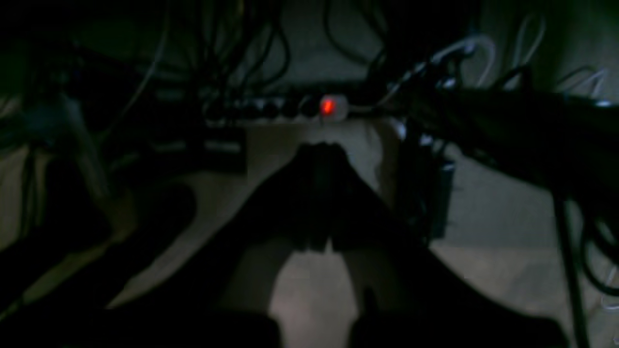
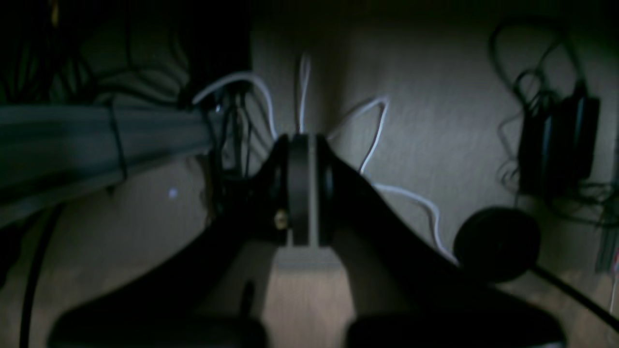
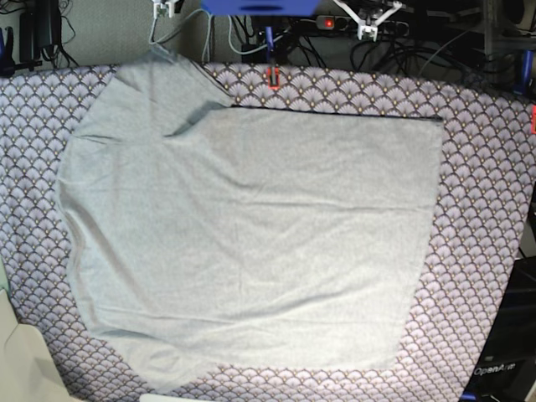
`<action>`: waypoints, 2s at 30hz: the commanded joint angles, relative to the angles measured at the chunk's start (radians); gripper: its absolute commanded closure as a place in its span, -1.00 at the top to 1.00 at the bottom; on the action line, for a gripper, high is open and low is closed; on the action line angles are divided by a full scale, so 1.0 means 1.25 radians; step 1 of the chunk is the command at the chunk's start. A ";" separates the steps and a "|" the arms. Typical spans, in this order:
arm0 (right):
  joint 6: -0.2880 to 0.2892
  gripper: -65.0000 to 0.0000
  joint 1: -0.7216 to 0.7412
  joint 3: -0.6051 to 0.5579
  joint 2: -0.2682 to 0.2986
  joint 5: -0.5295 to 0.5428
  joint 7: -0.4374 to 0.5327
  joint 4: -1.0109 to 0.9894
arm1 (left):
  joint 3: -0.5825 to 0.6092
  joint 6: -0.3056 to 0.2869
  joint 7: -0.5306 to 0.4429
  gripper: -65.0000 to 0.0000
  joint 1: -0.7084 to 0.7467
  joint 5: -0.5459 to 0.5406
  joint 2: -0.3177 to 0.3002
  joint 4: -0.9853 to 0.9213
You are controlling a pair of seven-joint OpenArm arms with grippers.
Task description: Fold the T-shirt properly
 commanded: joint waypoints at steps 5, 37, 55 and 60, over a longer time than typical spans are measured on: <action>-0.006 -1.00 -0.047 0.000 0.002 0.003 0.097 -0.002 | -0.001 0.003 -0.089 -1.00 0.041 0.000 -0.011 0.000; -0.008 -1.00 -0.140 0.081 0.103 0.004 0.416 -0.002 | -0.002 -0.383 -0.287 -1.00 0.096 -0.360 -0.103 -0.005; -0.007 -1.00 -0.242 0.085 0.118 0.003 0.455 0.168 | -0.002 -0.382 -0.553 -1.00 0.173 -0.411 -0.071 -0.007; -0.007 -1.00 -0.318 0.086 0.116 0.003 0.445 0.319 | -0.002 -0.382 -0.600 -1.00 0.186 -0.410 -0.055 -0.007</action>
